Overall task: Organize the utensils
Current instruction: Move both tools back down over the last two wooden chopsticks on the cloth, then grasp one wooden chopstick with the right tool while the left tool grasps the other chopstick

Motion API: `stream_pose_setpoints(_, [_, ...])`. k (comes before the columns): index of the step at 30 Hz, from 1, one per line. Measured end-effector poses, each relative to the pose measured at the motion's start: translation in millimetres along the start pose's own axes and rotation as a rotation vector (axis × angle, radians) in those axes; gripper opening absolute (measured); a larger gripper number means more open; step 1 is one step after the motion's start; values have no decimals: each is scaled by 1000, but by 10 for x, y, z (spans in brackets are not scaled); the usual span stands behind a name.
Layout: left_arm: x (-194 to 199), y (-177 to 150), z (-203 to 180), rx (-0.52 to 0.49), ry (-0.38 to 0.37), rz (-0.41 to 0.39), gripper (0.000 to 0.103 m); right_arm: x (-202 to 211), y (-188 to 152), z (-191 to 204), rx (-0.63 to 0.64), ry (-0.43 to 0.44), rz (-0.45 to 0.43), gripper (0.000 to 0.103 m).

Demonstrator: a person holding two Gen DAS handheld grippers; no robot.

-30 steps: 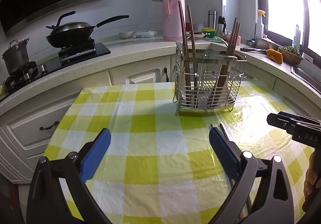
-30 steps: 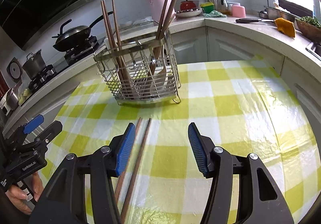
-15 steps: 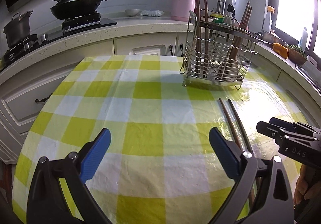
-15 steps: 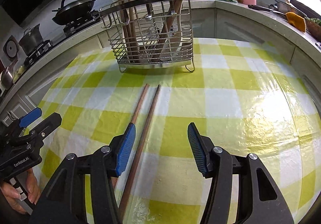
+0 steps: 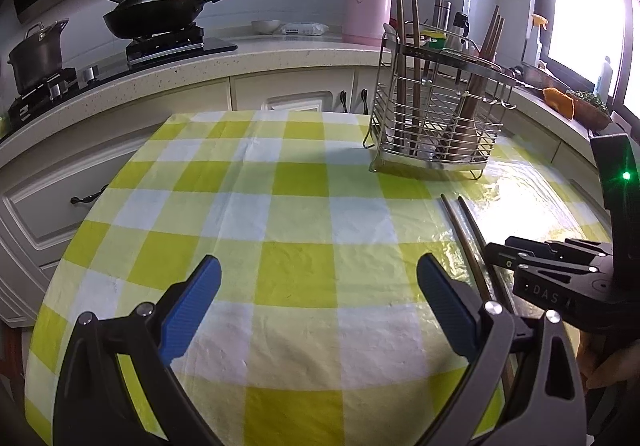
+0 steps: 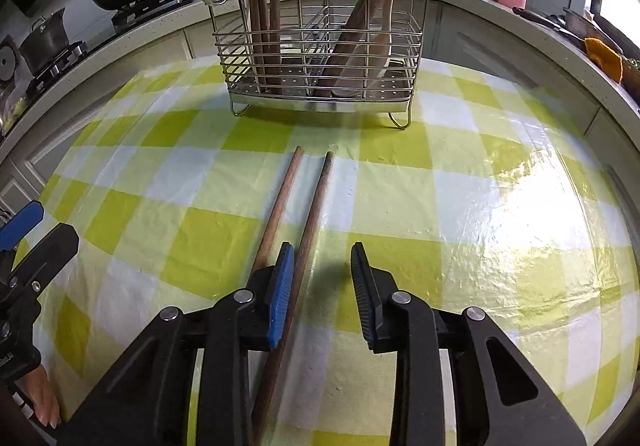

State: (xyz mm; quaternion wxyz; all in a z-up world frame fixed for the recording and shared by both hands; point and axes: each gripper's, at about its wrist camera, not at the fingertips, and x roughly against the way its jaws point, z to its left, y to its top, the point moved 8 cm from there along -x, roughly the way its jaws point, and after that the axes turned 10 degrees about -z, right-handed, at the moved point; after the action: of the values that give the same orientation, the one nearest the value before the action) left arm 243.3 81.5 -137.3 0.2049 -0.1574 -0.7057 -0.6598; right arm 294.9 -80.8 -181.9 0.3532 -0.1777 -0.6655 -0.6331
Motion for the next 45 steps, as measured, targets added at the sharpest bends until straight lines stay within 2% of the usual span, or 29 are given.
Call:
stream_pose_setpoints(6, [-11, -38, 32, 8, 0, 12, 95, -74, 27, 67, 37, -33, 14, 25])
stream_pose_setpoints(9, [-18, -47, 10, 7, -6, 20, 95, -75, 29, 90, 53, -37, 16, 9])
stream_pose_setpoints(20, [-204, -58, -479, -21, -96, 114, 94, 128, -91, -271, -29, -18, -15, 6])
stream_pose_setpoints(22, [-252, -45, -617, -43, -103, 126, 90, 180, -105, -392, -50, -23, -22, 6])
stream_pose_setpoints(30, [-534, -110, -1162, -112, -139, 202, 66, 317, -137, -773, -117, -27, -43, 6])
stream_pose_setpoints(33, [-648, -149, -1268, -111, -145, 237, 54, 339, -146, -850, -135, -21, -47, 6])
stream_pose_setpoints(36, [-736, -204, -1340, -134, -129, 259, 48, 346, -152, -864, -145, -12, -50, 6])
stream_pose_setpoints(40, [-774, -217, -1402, -172, -109, 245, 39, 336, -162, -854, -149, 2, -50, 6])
stream_pose_setpoints(45, [-745, -234, -1480, -212, -135, 246, 9, 274, -184, -830, -144, 13, -32, 6])
